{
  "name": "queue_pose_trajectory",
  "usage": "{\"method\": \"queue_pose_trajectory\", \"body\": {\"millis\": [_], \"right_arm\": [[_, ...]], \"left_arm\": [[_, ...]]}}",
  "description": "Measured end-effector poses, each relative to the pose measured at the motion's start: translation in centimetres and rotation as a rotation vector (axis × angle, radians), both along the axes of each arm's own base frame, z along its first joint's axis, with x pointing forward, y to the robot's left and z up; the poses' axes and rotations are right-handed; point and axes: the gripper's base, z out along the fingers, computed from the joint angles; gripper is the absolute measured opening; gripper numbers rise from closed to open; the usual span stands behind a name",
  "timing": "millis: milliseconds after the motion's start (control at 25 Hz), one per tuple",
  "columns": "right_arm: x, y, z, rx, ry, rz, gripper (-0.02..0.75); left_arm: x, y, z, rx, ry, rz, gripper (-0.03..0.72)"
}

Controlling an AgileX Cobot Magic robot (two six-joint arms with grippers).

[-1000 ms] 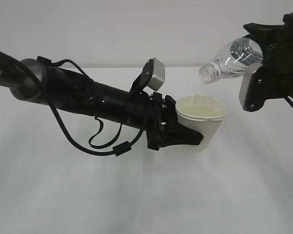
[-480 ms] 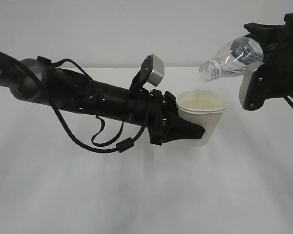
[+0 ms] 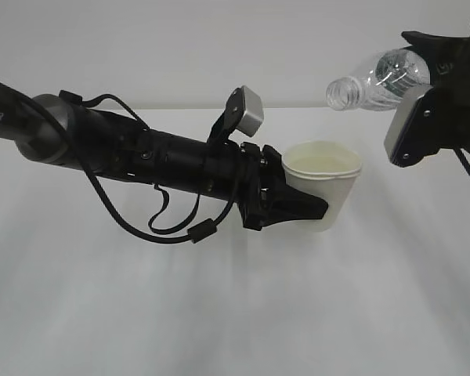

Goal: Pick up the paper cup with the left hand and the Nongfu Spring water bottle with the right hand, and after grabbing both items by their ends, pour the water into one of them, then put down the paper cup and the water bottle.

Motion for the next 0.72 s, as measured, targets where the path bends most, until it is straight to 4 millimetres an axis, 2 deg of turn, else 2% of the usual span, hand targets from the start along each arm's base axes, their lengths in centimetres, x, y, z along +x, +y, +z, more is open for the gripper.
{"method": "queue_pose_trajectory", "body": {"millis": [720], "right_arm": [[0.15, -0.68, 0.26, 0.359, 0.082, -0.058, 0.473]], "left_arm": [[0.31, -0.06, 0.23, -0.027, 0.016, 0.039, 0.429]]}}
